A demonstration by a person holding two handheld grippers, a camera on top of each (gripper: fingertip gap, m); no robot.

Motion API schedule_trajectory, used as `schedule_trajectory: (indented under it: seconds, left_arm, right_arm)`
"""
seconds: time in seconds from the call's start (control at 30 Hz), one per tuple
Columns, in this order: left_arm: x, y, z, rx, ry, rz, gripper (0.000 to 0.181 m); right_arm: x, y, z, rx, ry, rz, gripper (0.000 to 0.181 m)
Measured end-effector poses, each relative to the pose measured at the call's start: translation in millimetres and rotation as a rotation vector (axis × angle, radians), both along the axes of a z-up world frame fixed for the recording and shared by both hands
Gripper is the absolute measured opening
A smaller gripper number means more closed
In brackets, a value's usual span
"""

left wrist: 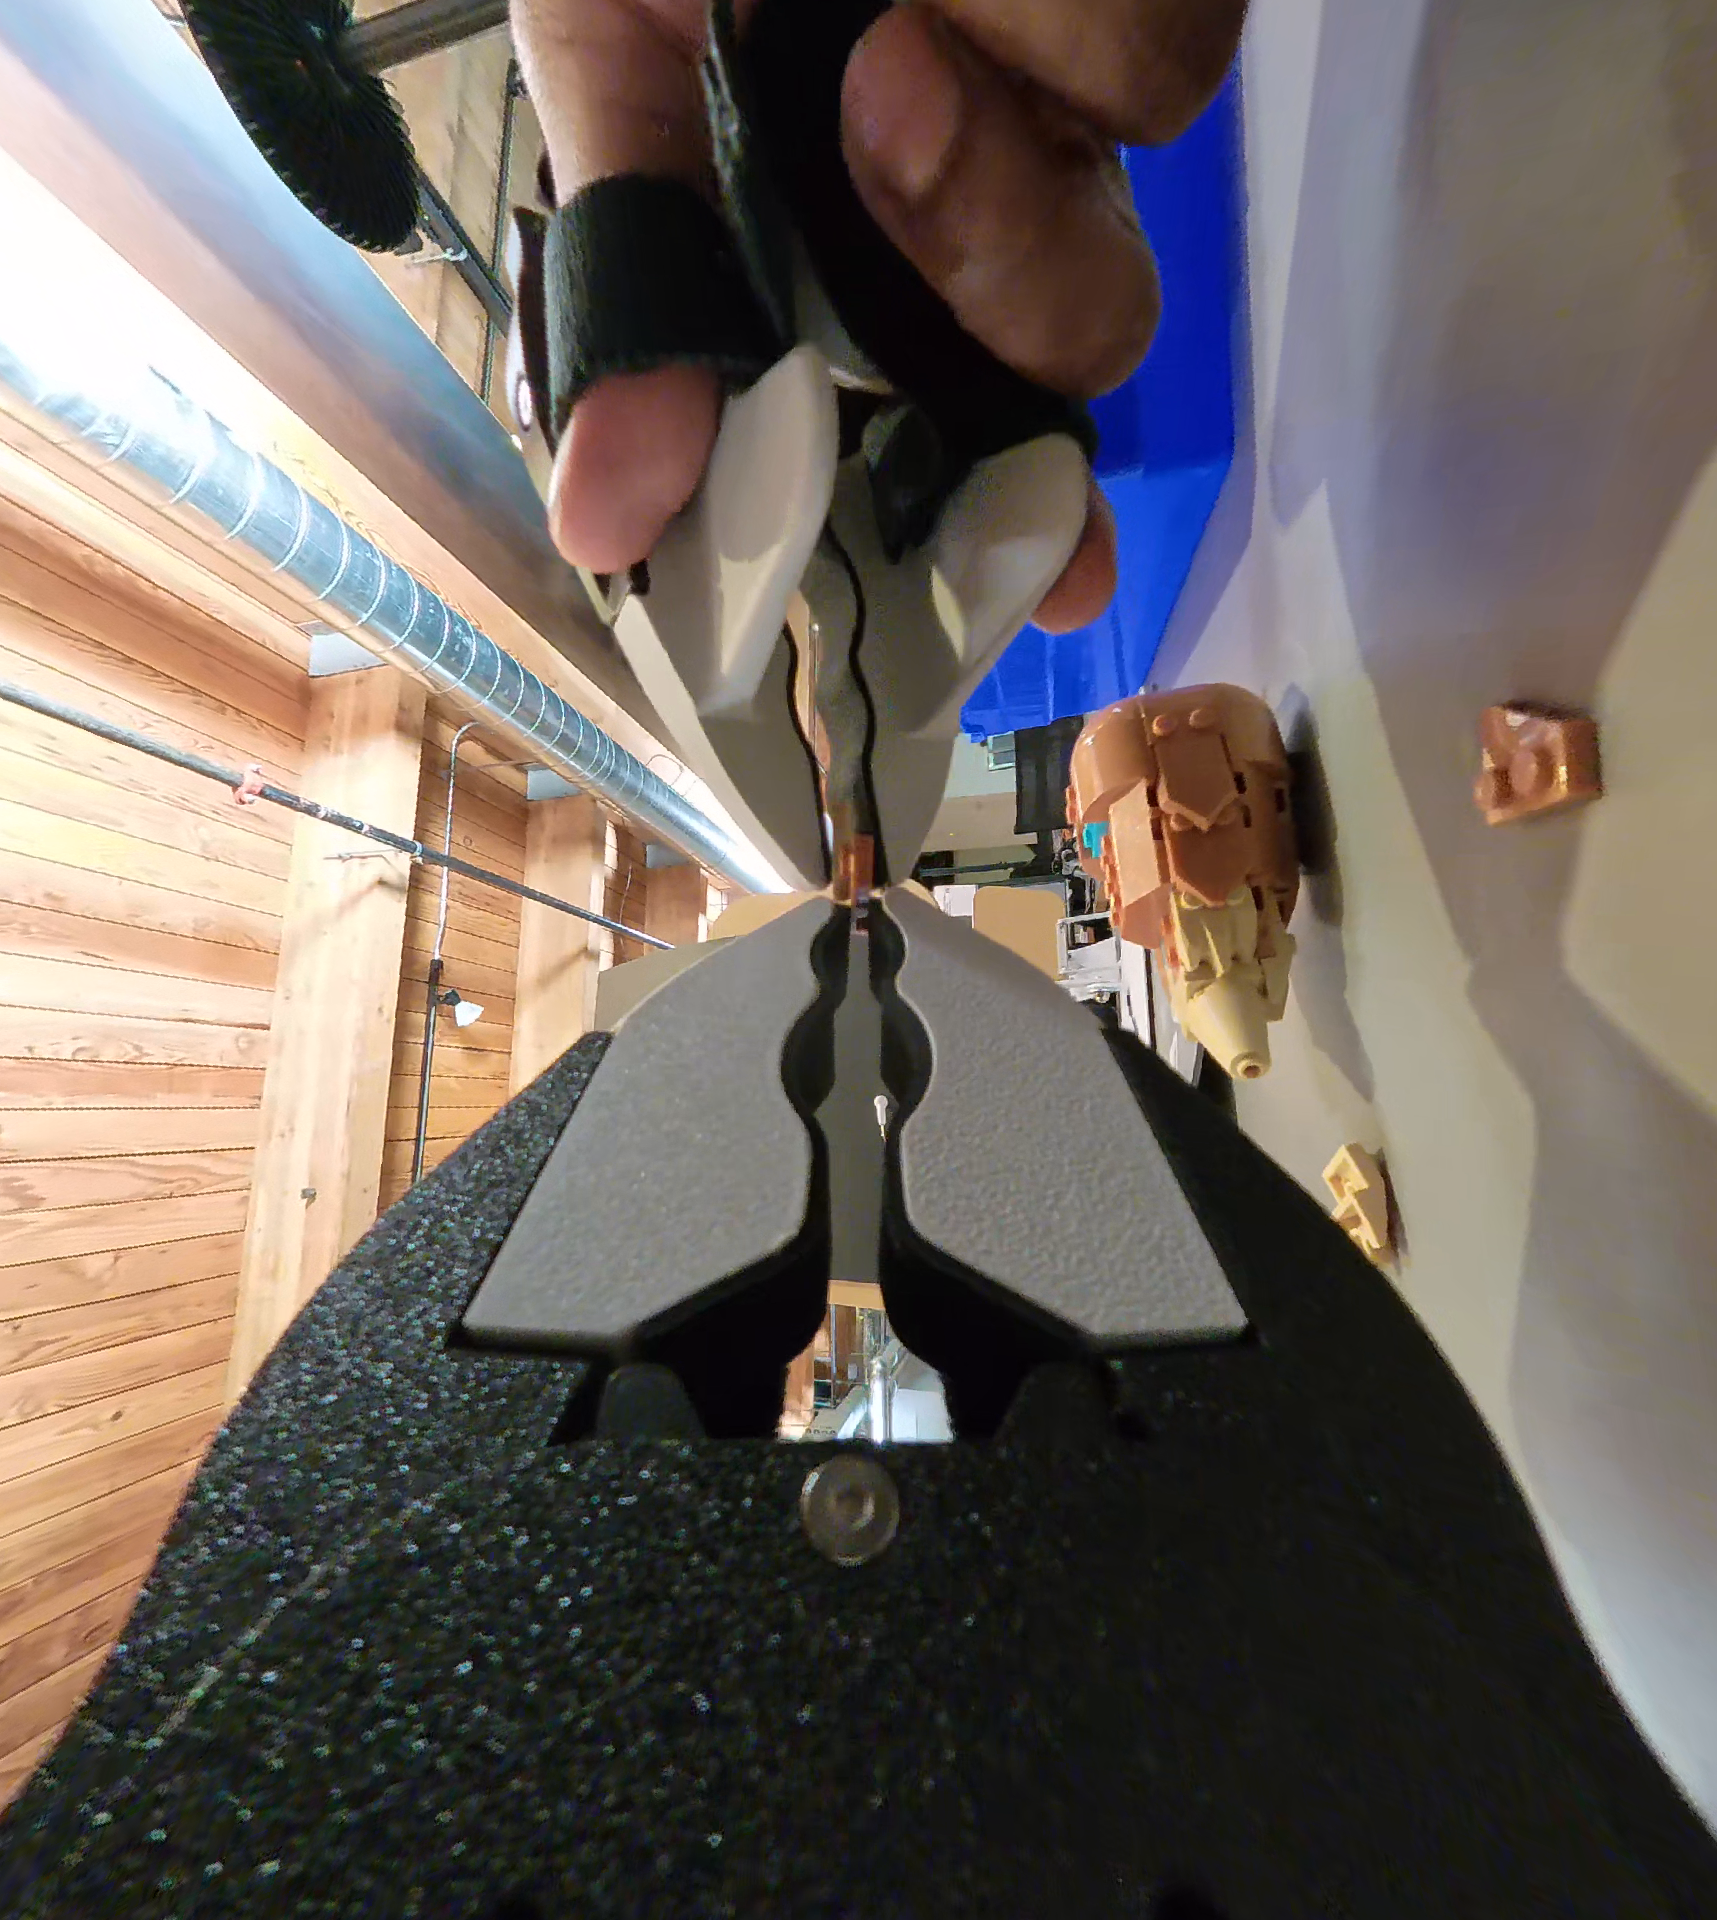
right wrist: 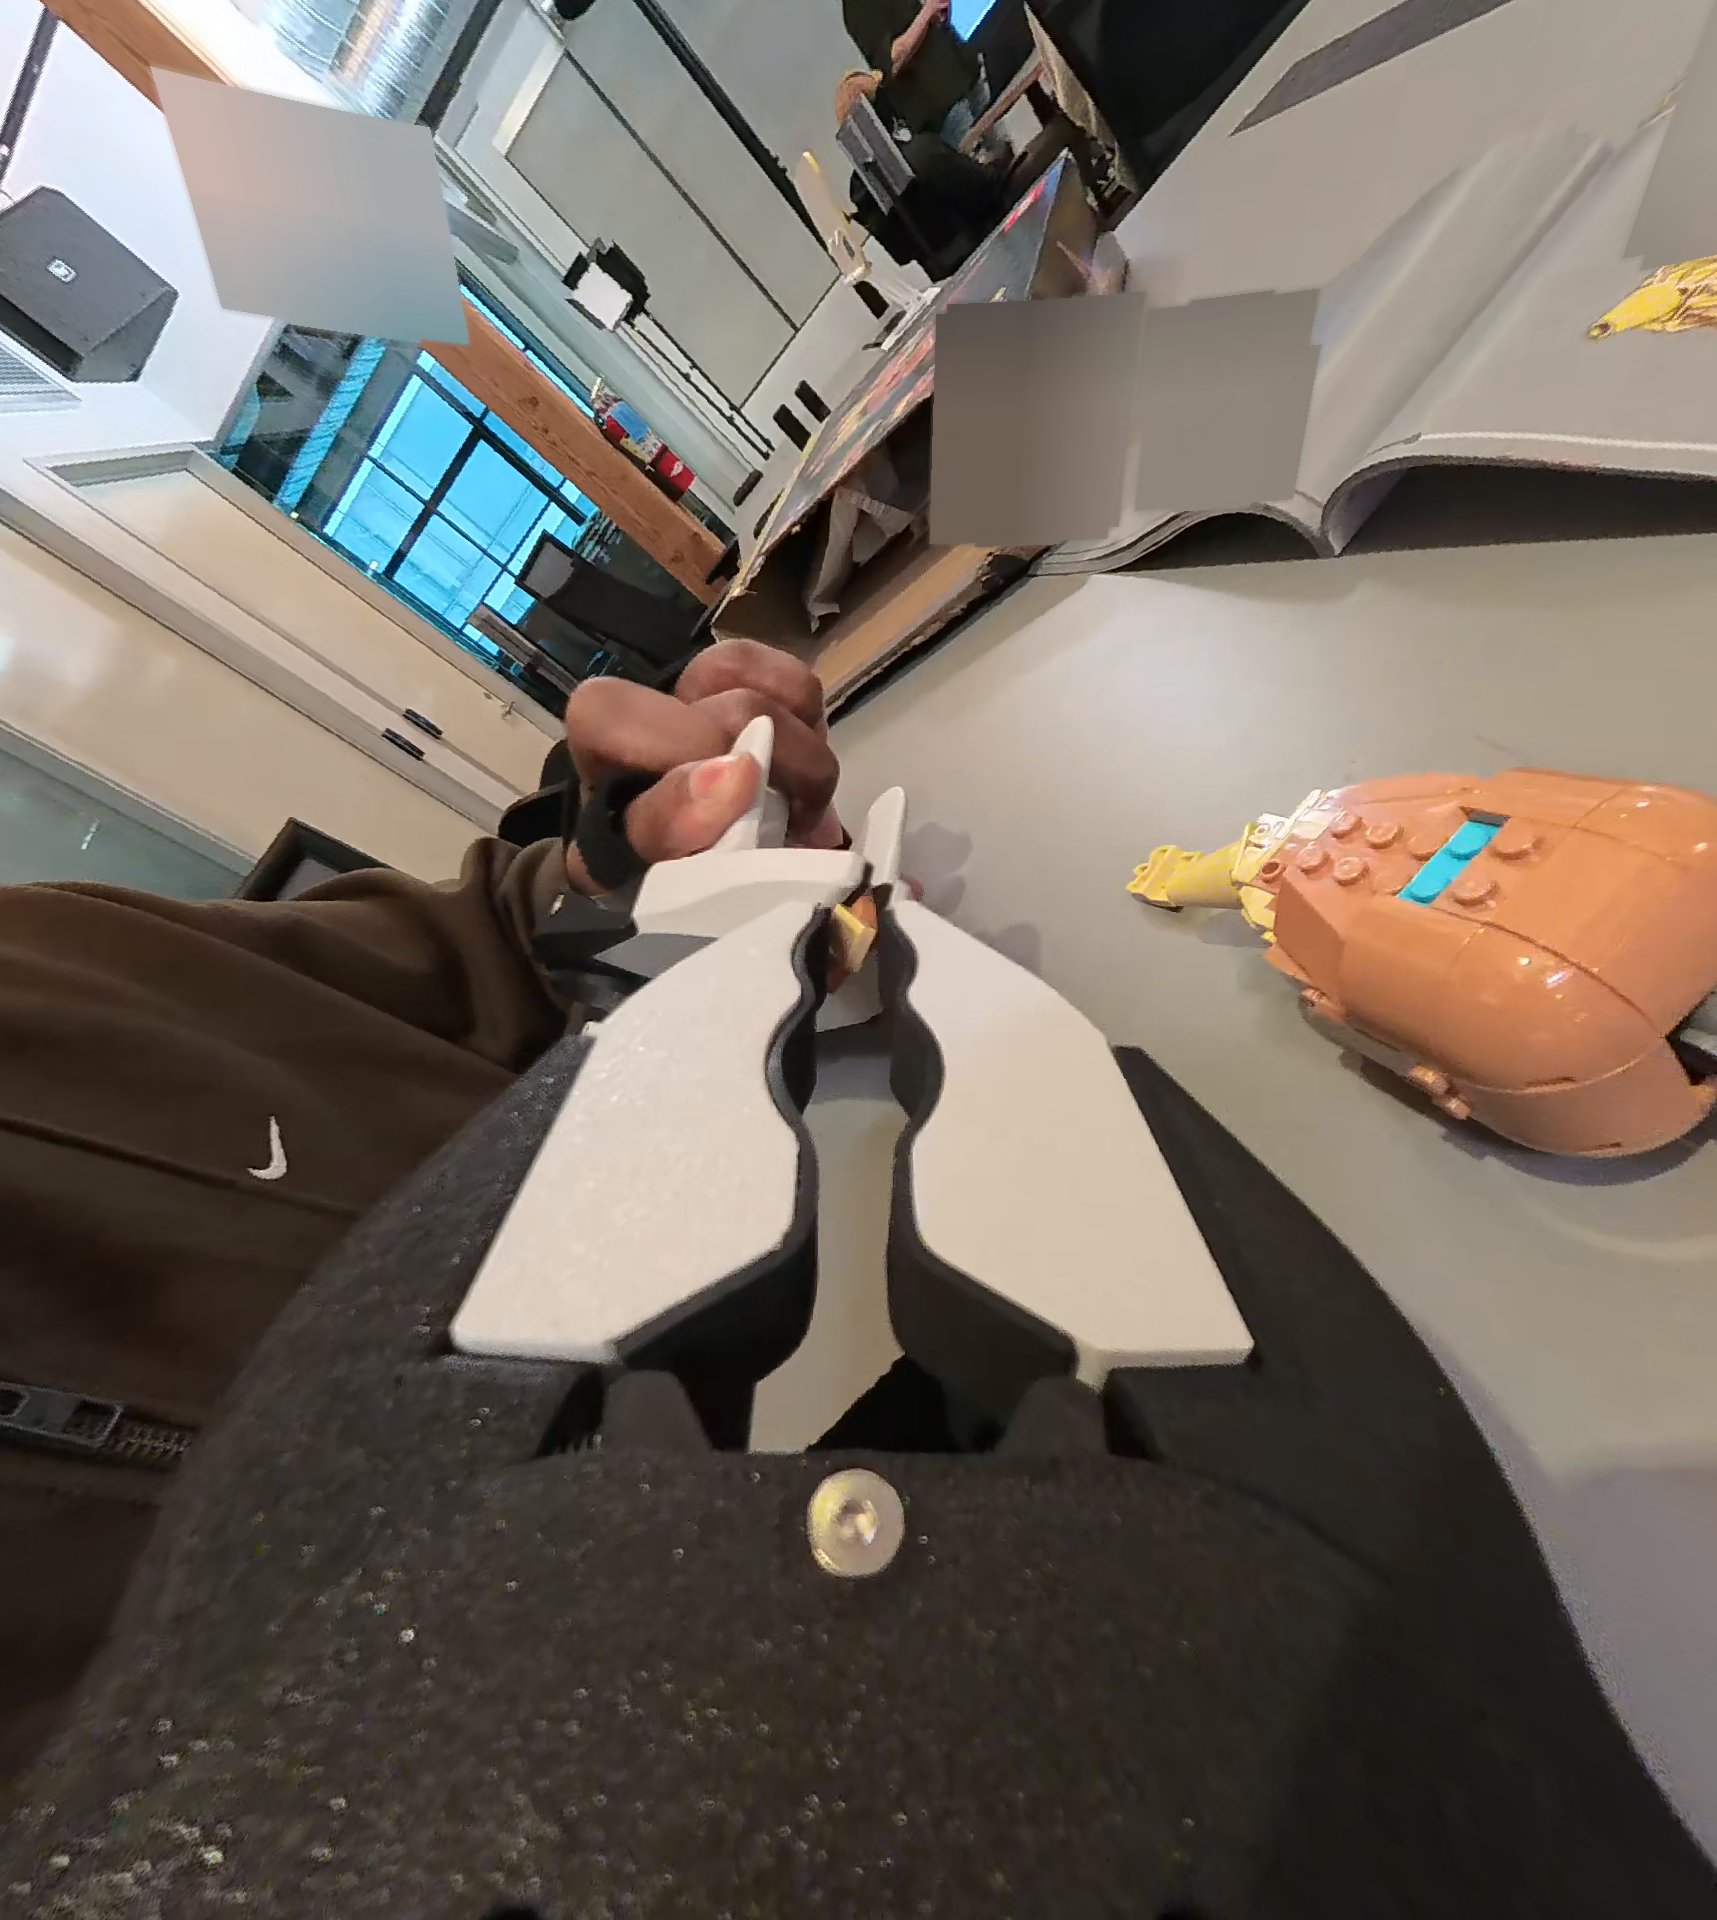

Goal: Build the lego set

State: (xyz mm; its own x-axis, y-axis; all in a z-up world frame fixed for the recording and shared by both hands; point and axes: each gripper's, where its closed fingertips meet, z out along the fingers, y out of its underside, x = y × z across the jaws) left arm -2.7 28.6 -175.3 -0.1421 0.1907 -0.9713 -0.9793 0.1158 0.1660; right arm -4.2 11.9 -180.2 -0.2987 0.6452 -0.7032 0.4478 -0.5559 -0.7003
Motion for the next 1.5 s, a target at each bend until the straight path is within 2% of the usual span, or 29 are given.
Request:
schedule_trajectory:
  seconds: [0.3, 0.57, 0.67, 0.77, 0.93, 1.1, 1.23, 1.5]
  left_arm:
    - [-1, 2, 2, -0.005, -0.065, -0.002, 0.004]
    - [-14, 4, 6, -0.039, -0.217, 0.002, 0.003]
    - [-18, 6, 6, -0.094, -0.340, -0.024, 0.002]
    - [-22, 5, 8, -0.211, -0.577, -0.114, 0.002]
    - [-2, -10, 18, -0.513, -0.985, -0.414, 0.001]
    - [-4, -14, 25, -0.676, -1.243, -0.533, 0.004]
    - [3, -20, 23, -0.854, -1.389, -0.631, 0.007]
    - [18, -28, 11, -1.070, -1.471, -0.698, 0.008]
  right_arm:
    - [-1, 2, 4, 0.007, 0.041, -0.019, 0.008]
    - [-1, 11, 16, 0.012, 0.110, -0.048, 0.007]
    - [0, 11, 17, 0.047, 0.130, -0.046, 0.007]
    - [0, 10, 19, 0.129, 0.165, -0.044, 0.007]
    - [1, 5, 22, 0.361, 0.246, -0.036, 0.007]
    - [5, -5, 29, 0.499, 0.337, -0.007, 0.007]
    - [7, -10, 28, 0.545, 0.361, 0.019, 0.007]
    - [10, -15, 31, 0.504, 0.390, 0.049, 0.006]
